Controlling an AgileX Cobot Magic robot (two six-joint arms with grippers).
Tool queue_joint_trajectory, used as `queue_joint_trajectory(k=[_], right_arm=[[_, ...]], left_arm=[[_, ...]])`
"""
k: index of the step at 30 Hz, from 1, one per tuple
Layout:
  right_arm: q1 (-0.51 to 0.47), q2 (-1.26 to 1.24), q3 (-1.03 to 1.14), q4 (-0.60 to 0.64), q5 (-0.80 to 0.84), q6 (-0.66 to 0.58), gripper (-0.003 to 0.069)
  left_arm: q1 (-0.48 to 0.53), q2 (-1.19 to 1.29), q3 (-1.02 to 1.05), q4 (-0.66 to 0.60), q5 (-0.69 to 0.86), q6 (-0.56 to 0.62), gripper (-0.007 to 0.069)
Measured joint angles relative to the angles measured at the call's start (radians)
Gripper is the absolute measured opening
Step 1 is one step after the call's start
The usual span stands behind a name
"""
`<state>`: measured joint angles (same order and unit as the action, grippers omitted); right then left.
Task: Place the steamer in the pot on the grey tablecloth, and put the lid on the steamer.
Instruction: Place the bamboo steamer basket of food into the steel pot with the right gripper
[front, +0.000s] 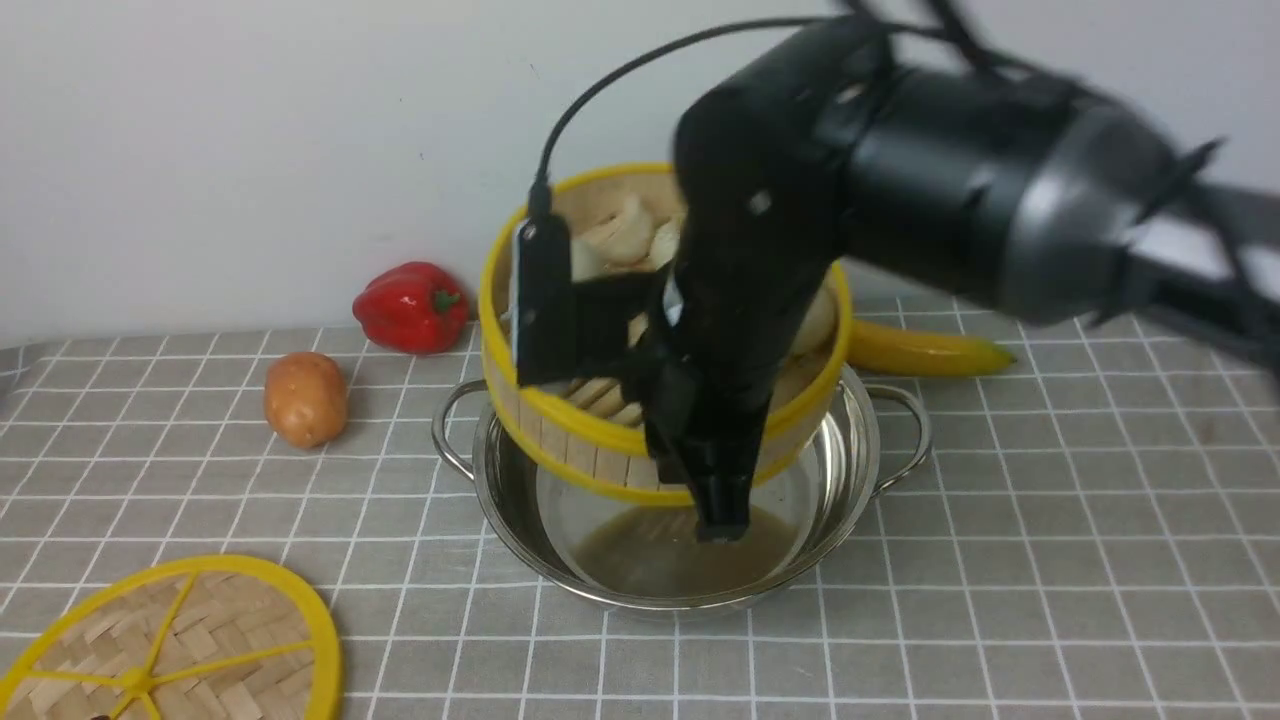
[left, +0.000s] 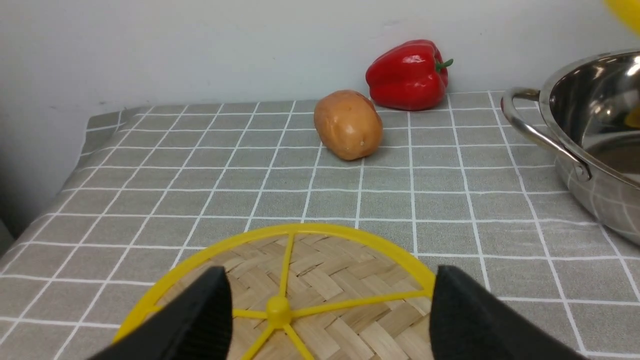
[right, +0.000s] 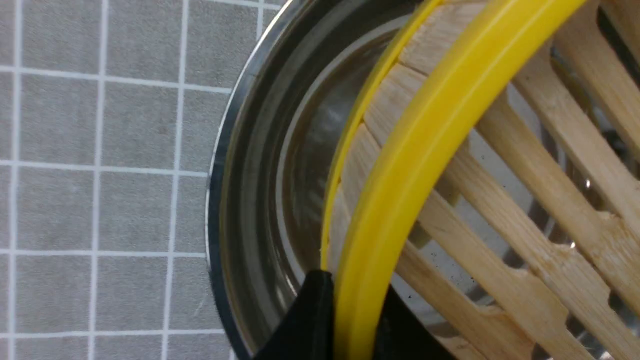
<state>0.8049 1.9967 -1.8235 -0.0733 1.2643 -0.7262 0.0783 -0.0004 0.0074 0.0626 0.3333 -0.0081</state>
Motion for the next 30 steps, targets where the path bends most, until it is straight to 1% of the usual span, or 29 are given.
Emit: queue_joint_trajectory(k=[6, 14, 30], right_arm=[[-0.002, 0.085, -0.012, -0.037, 0.002, 0.000, 0.0068], [-0.003, 0.134, -0.012, 0.008, 0.001, -0.008, 0.0068], [-0.003, 0.193, -0.014, 0.011, -0.001, 0.011, 0.0068]], left_arm=[[0.000, 0.000, 0.000, 0.000, 0.000, 0.000, 0.0492], [0.000, 0.000, 0.000, 0.000, 0.000, 0.000, 0.0492], [0.000, 0.000, 0.000, 0.000, 0.000, 0.000, 0.0492]])
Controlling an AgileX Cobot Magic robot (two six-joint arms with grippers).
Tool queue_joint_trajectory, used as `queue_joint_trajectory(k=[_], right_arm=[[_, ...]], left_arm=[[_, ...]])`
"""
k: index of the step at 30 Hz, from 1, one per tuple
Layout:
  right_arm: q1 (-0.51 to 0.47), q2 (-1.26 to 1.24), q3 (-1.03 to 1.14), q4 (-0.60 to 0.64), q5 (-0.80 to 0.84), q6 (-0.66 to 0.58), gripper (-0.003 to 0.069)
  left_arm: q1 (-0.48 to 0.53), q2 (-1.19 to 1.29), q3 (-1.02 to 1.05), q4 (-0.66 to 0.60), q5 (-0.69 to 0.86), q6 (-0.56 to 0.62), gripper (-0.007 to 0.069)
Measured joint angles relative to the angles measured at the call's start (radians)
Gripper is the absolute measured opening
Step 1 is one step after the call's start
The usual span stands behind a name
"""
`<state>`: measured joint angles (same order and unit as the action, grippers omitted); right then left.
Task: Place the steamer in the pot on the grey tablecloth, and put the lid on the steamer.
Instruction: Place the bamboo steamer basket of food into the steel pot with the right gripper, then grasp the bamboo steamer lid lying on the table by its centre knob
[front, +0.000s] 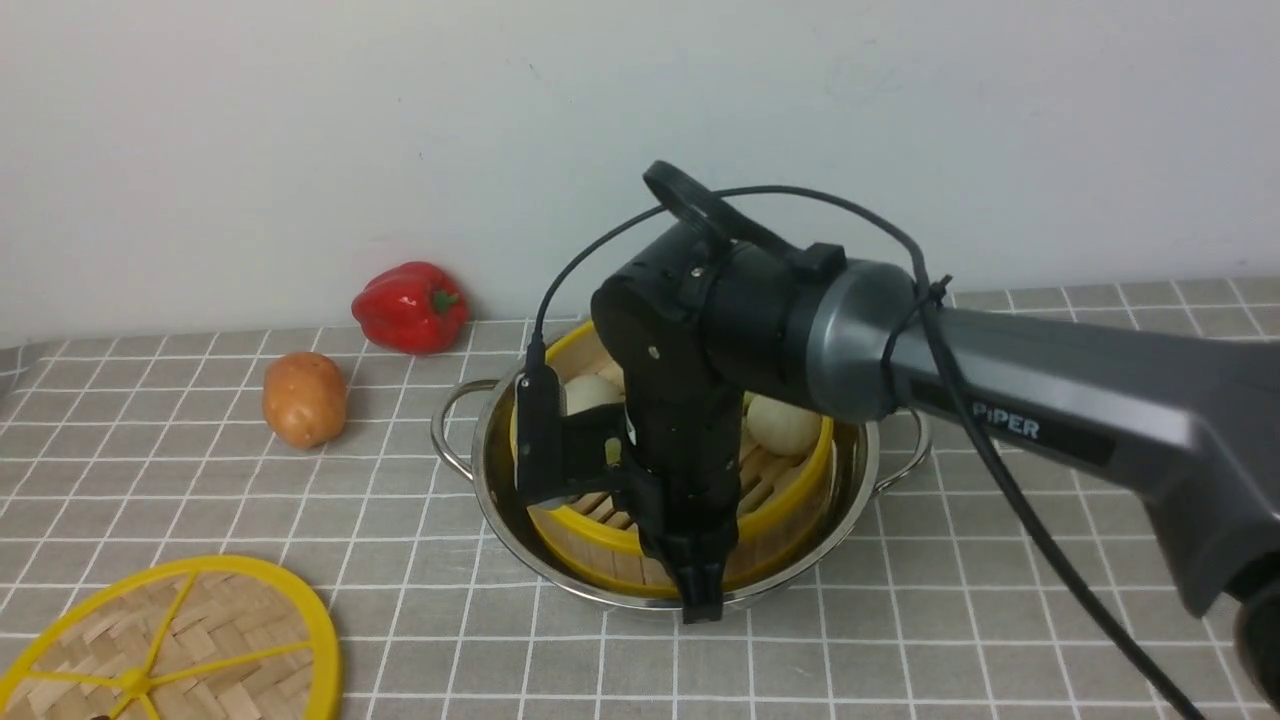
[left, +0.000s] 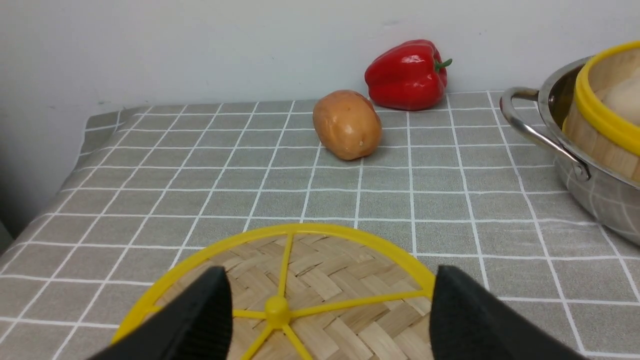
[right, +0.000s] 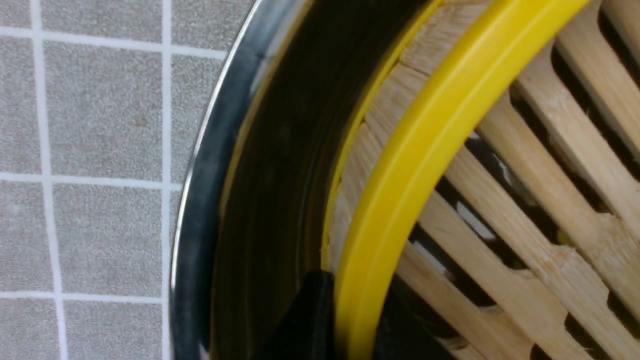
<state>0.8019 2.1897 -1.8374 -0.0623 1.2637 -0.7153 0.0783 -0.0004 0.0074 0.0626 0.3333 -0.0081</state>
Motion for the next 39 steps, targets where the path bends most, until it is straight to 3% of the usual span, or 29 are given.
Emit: queue_joint_trajectory(k=[7, 11, 15, 20, 27, 34, 39], right_arm=[[0.000, 0.000, 0.000, -0.014, -0.004, 0.020, 0.0091], [0.000, 0.000, -0.007, -0.016, -0.009, 0.024, 0.0192], [0.000, -0.004, -0.010, -0.037, -0.024, 0.032, 0.0363], [0.000, -0.045, -0.010, -0.084, -0.023, 0.087, 0.0437], [0.000, -0.179, -0.028, -0.115, -0.028, 0.148, 0.0395], [0.000, -0.296, -0.082, -0.012, -0.033, 0.207, 0.0244], [0.000, -0.317, -0.088, 0.002, -0.033, 0.276, 0.0176]], left_arm=[[0.000, 0.000, 0.000, 0.000, 0.000, 0.000, 0.0492], [0.000, 0.000, 0.000, 0.000, 0.000, 0.000, 0.0492], [0.000, 0.000, 0.000, 0.000, 0.000, 0.000, 0.0492], [0.000, 0.000, 0.000, 0.000, 0.000, 0.000, 0.0492], [0.000, 0.000, 0.000, 0.000, 0.000, 0.000, 0.0492], [0.000, 0.000, 0.000, 0.000, 0.000, 0.000, 0.0492], [0.000, 0.000, 0.000, 0.000, 0.000, 0.000, 0.0492]])
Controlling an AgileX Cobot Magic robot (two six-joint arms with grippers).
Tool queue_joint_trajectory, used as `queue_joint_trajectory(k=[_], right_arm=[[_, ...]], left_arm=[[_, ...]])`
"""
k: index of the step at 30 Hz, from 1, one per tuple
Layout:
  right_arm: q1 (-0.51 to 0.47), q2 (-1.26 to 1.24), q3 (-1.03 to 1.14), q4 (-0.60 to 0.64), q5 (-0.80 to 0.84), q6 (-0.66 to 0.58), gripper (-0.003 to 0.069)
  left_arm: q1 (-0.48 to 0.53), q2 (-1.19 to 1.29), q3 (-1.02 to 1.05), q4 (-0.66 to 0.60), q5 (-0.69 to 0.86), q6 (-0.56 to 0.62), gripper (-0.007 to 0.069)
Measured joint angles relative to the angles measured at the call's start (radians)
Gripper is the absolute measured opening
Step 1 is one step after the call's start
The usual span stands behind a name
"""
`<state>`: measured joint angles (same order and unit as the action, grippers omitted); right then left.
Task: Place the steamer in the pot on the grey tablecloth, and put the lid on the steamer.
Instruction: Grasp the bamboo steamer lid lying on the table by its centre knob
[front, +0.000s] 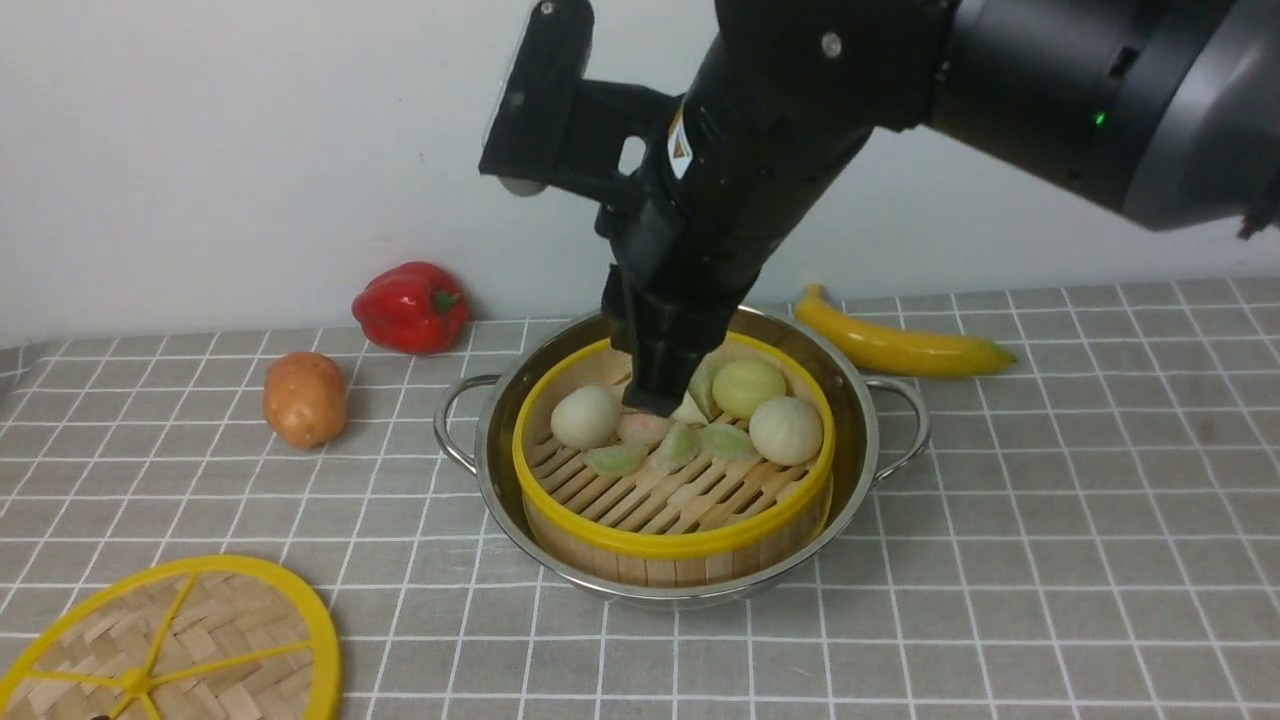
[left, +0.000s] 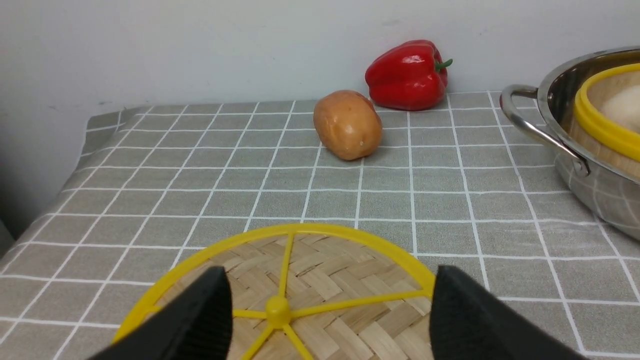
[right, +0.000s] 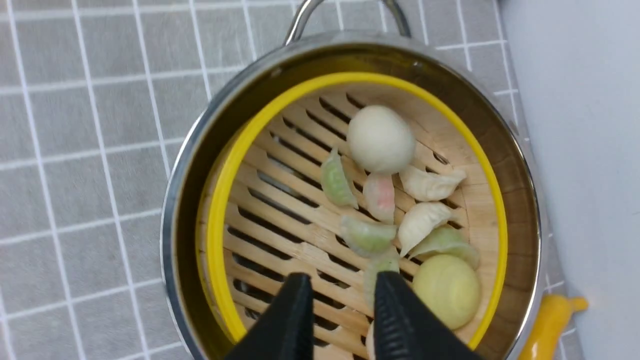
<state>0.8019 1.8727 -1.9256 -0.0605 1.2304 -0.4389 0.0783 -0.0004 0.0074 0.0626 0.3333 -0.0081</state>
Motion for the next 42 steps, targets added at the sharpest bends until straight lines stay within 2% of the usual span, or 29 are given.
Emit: queue_joint_trajectory(k=[1, 6, 15, 21, 23, 25, 28, 36, 37, 42], right_arm=[[-0.001, -0.008, 0.000, -0.001, 0.000, 0.020, 0.0153], [-0.003, 0.002, -0.002, 0.002, 0.000, 0.025, 0.0129], [-0.003, 0.139, -0.002, 0.007, -0.001, 0.048, 0.0181], [-0.003, 0.180, -0.002, -0.006, 0.001, 0.056, 0.0181], [-0.003, 0.170, -0.002, -0.021, 0.001, 0.071, 0.0146], [-0.003, 0.138, -0.002, -0.034, 0.002, 0.082, 0.0053], [-0.003, 0.078, -0.002, -0.042, 0.002, 0.109, -0.0008], [-0.003, -0.164, -0.002, -0.064, 0.002, 0.242, -0.0013], [-0.003, -0.215, -0.002, -0.073, 0.002, 0.303, -0.0013], [-0.003, -0.282, -0.002, -0.075, 0.003, 0.394, -0.0011]], left_arm=[[0.000, 0.000, 0.000, 0.000, 0.000, 0.000, 0.0492], [0.000, 0.000, 0.000, 0.000, 0.000, 0.000, 0.0492], [0.000, 0.000, 0.000, 0.000, 0.000, 0.000, 0.0492], [0.000, 0.000, 0.000, 0.000, 0.000, 0.000, 0.0492], [0.000, 0.000, 0.000, 0.000, 0.000, 0.000, 0.0492], [0.000, 0.000, 0.000, 0.000, 0.000, 0.000, 0.0492], [0.000, 0.000, 0.000, 0.000, 0.000, 0.000, 0.0492], [0.000, 0.000, 0.000, 0.000, 0.000, 0.000, 0.0492], [0.000, 0.000, 0.000, 0.000, 0.000, 0.000, 0.0492], [0.000, 0.000, 0.000, 0.000, 0.000, 0.000, 0.0492]])
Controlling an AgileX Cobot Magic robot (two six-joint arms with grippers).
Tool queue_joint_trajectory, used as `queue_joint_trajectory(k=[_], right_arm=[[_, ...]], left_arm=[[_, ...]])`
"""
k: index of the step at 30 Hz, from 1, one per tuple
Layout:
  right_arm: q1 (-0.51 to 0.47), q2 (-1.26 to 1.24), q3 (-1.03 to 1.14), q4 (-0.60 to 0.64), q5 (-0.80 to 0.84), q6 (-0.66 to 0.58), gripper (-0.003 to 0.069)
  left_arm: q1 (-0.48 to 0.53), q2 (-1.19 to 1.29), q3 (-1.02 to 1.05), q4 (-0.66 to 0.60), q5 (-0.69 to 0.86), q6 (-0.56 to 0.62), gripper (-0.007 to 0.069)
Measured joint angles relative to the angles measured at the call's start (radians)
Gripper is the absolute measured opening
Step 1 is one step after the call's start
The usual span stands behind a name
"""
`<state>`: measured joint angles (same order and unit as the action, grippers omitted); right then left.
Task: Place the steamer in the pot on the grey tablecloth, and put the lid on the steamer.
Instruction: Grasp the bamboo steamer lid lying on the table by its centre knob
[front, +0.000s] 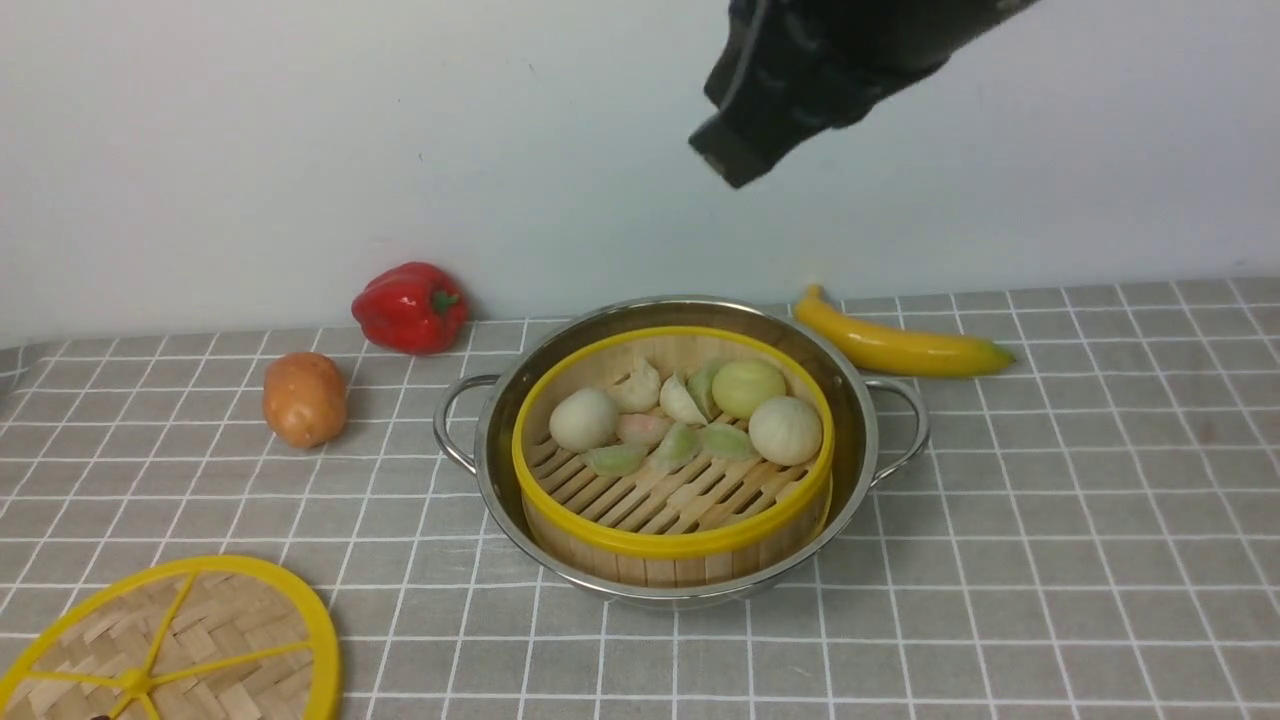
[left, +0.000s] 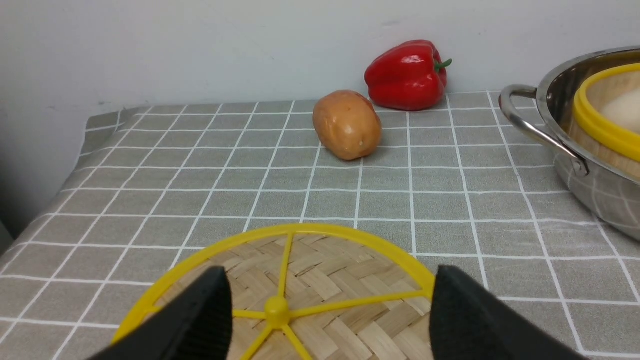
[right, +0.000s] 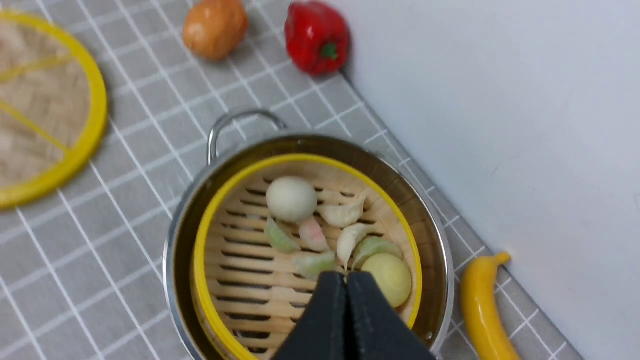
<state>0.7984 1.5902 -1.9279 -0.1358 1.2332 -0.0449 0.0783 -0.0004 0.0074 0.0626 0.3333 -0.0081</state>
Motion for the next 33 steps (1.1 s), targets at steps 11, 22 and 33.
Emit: queue_joint_trajectory(k=[11, 22, 33], right_arm=[[0.000, -0.038, 0.006, -0.022, -0.010, 0.082, 0.0001], [-0.146, -0.561, 0.720, -0.092, -0.424, 0.120, 0.0022], [-0.597, -1.326, 1.472, -0.134, -0.867, 0.271, 0.0060]], left_arm=[[0.000, 0.000, 0.000, 0.000, 0.000, 0.000, 0.0492], [0.000, 0.000, 0.000, 0.000, 0.000, 0.000, 0.0492], [0.000, 0.000, 0.000, 0.000, 0.000, 0.000, 0.0492]])
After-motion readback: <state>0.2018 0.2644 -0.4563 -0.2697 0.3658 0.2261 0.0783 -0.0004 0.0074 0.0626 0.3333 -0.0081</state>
